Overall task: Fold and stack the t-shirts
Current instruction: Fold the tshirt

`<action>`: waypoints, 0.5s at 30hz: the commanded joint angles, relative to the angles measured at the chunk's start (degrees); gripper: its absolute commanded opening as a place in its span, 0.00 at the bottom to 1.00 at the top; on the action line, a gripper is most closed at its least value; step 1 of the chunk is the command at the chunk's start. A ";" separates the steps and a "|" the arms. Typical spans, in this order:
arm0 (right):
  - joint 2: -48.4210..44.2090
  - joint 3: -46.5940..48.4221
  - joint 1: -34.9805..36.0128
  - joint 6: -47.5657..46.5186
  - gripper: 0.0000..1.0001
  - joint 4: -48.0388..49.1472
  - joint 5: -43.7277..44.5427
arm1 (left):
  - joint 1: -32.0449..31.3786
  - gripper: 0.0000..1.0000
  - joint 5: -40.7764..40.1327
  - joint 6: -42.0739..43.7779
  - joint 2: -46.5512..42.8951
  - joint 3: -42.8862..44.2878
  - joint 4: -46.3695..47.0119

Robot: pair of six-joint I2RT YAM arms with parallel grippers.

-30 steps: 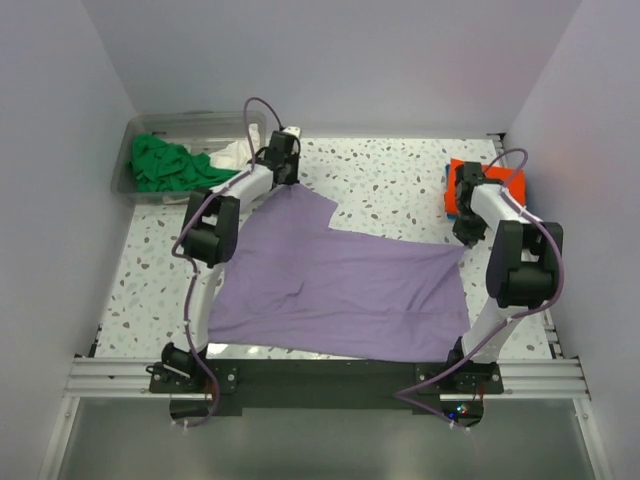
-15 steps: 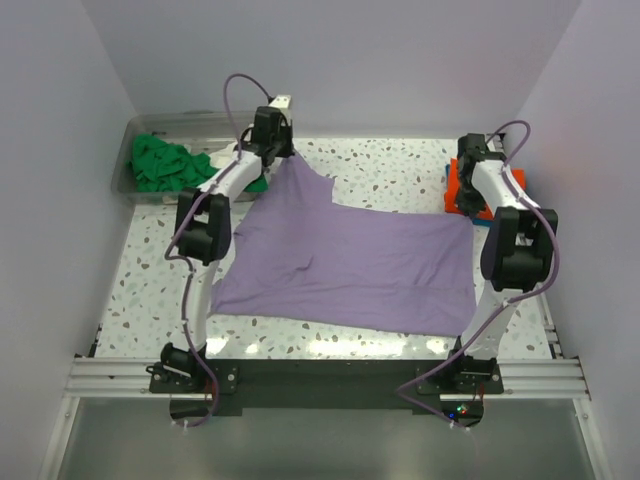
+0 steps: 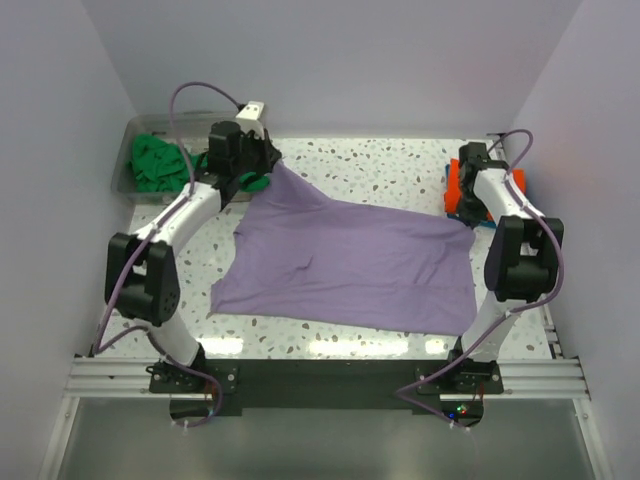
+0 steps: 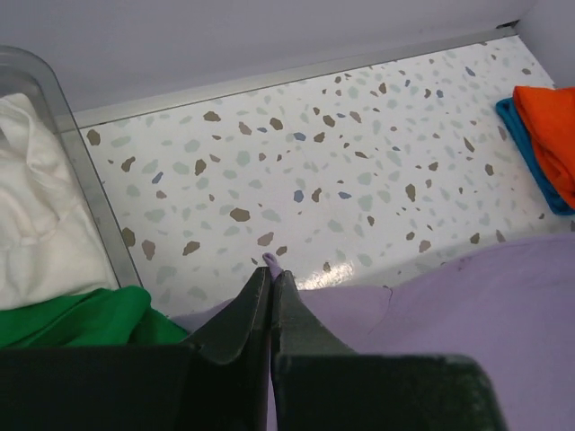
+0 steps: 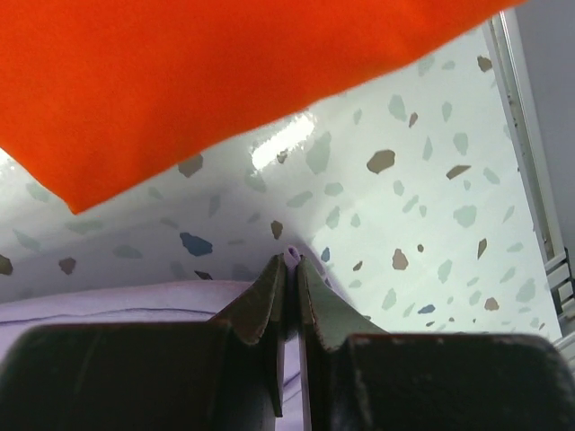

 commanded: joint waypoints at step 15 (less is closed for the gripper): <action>-12.82 -15.75 -0.23 3.95 0.00 0.70 1.31 | 0.26 0.00 -0.57 -0.25 -27.17 -27.91 -9.39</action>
